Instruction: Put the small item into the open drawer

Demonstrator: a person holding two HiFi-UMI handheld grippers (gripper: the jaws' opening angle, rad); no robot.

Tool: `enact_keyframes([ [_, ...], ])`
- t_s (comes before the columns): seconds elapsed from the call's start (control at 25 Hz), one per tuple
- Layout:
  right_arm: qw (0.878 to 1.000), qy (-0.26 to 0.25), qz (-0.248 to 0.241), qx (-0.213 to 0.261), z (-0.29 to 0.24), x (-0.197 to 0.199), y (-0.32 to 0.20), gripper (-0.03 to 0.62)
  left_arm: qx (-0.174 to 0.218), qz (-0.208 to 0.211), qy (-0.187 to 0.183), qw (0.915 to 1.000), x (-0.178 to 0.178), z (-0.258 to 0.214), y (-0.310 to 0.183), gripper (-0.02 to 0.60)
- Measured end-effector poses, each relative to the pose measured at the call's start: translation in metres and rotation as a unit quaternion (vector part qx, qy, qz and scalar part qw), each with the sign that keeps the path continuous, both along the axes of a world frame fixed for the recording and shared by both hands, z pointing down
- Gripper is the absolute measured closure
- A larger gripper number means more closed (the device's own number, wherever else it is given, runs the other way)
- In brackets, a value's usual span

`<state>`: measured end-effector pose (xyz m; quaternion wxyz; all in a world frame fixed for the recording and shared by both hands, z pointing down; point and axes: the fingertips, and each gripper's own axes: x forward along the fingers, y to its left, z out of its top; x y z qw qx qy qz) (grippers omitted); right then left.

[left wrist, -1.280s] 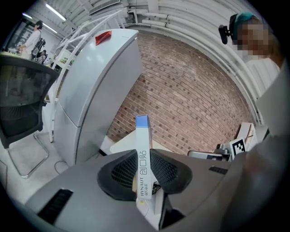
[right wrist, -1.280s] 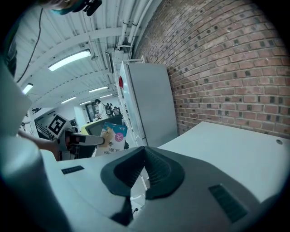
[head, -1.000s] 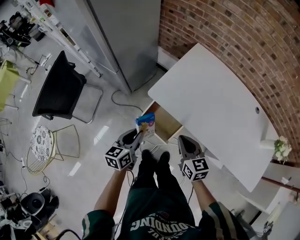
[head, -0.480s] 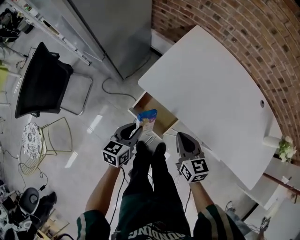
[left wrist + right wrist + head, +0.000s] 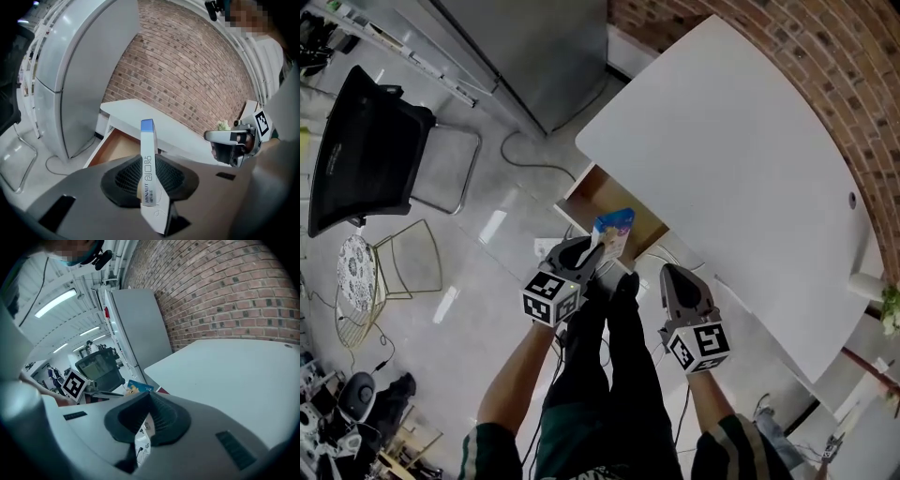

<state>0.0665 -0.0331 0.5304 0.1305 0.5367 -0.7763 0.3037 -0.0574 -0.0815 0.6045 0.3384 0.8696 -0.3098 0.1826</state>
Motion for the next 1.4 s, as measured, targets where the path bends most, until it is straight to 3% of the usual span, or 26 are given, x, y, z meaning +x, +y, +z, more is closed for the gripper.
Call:
enact_keyframes([
  [0.36,1.000,-0.007,-0.001,-0.014,0.034,-0.001,0.011,0.571,-0.007,0.030,-0.019,0.9993,0.015,0.044,-0.006,0.482],
  [0.76,0.999,-0.018,0.005,-0.026,0.068,0.001,0.027,0.571,0.002,0.114,-0.054,0.9920,0.040,0.080,-0.011,0.482],
  [1.16,0.998,-0.021,0.002,-0.052,0.092,0.000,0.048,0.571,0.005,0.223,-0.109,0.9688,0.078,0.131,-0.016,0.480],
  [1.4,0.997,-0.017,0.006,-0.071,0.101,0.000,0.056,0.571,-0.017,0.250,-0.140,0.9580,0.094,0.156,-0.014,0.482],
])
